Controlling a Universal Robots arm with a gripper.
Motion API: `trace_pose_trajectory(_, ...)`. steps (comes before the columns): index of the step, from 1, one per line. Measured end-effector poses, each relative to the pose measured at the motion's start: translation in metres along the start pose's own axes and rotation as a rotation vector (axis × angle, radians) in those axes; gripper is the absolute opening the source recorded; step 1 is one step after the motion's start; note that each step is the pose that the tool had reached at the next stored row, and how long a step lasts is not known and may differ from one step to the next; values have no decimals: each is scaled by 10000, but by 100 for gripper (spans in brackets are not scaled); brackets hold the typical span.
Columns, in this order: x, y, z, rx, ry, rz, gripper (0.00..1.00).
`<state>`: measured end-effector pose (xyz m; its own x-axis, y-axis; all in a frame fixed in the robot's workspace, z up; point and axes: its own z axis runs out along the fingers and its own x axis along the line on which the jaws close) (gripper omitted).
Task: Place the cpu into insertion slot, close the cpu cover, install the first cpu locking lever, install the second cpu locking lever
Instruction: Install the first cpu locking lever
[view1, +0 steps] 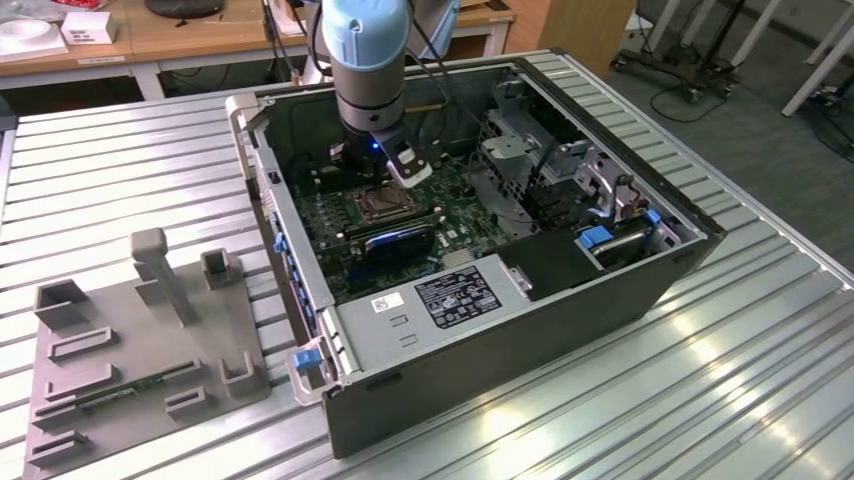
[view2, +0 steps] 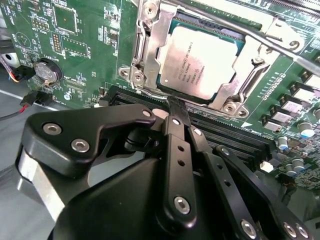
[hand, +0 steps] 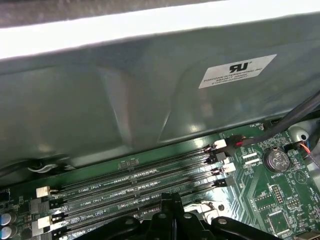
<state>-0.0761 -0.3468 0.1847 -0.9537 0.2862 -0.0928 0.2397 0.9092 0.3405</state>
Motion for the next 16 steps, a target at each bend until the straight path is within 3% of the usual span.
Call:
trace_pose_trajectory(6,-3,10,-21,-12,-2,1,11)
trace_pose_trajectory(16,-19,70,-191,-9,4,3,11)
